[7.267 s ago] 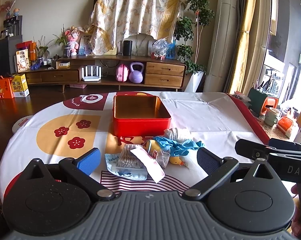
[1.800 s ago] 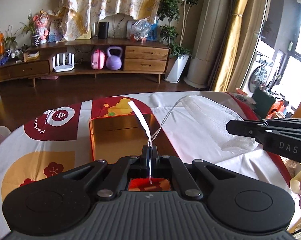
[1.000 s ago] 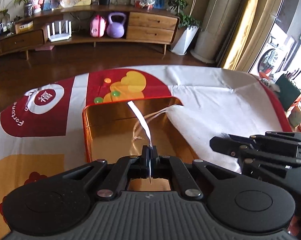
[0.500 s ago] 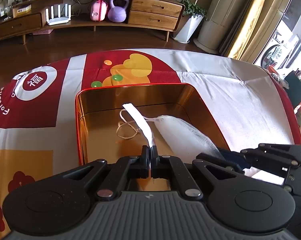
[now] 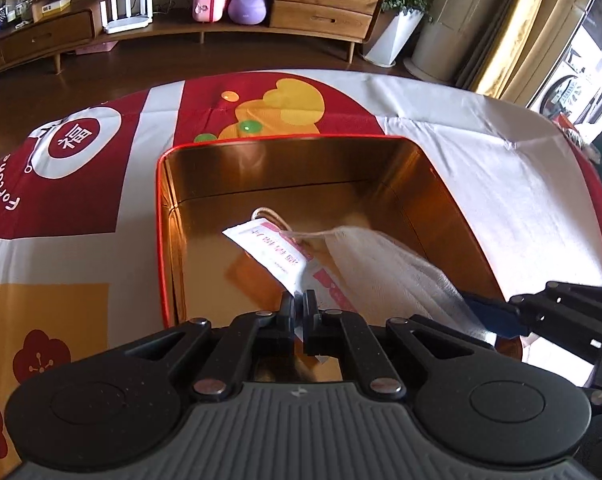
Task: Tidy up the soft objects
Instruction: 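Lower the mesh bag into the tin and open both grippers, then move both tools back toward the cotton swabs and blue gloves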
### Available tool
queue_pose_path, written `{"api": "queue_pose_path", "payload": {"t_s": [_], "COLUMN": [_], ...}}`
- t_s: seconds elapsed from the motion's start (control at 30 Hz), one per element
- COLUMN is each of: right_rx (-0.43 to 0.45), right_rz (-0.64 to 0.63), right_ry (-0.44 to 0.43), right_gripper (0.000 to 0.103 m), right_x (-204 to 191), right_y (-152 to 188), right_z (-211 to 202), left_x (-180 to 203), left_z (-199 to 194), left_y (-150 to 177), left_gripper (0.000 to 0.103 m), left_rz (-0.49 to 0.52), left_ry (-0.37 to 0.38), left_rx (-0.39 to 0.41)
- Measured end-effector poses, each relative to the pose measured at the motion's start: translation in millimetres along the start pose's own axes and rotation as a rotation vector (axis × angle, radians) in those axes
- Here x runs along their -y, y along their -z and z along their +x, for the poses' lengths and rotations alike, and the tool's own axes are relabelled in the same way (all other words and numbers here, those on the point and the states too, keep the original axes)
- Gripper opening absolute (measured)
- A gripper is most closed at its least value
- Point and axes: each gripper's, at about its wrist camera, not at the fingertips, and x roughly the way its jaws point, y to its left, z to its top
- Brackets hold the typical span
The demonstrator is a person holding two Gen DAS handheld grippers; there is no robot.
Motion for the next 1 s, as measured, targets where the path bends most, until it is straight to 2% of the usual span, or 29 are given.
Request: {"api": "queue_pose_path", "payload": {"t_s": [0.33, 0.4, 0.43, 0.47, 0.83, 1.0], "right_rx": [0.024, 0.027, 0.025, 0.029, 0.074, 0.107], "right_rz": [-0.01, 0.001, 0.0, -0.002, 0.017, 0.029], "right_ry": [0.004, -0.003, -0.002, -0.002, -0.024, -0.036], "right_gripper": [0.043, 0.047, 0.047, 0.048, 0.056, 0.064], "right_x": [4, 6, 5, 6, 11, 12], "right_y": [0, 0, -1, 0, 8, 11], "right_z": [-13, -17, -20, -23, -70, -96], "left_x": [8, 11, 13, 13, 21, 27], "left_z": [-5, -10, -12, -14, -60, -89], "left_y": [2, 3, 3, 3, 13, 26], "left_gripper": [0.019, 0.03, 0.046, 0.058, 0.059, 0.059], "left_rz": [0.024, 0.04, 0.042, 0.036, 0.023, 0.024], "left_ry": [-0.028, -0.041, -0.052, -0.063, -0.052, -0.039], "left_rx": [0.001, 0.009, 0.012, 0.019, 0.088, 0.126]}}
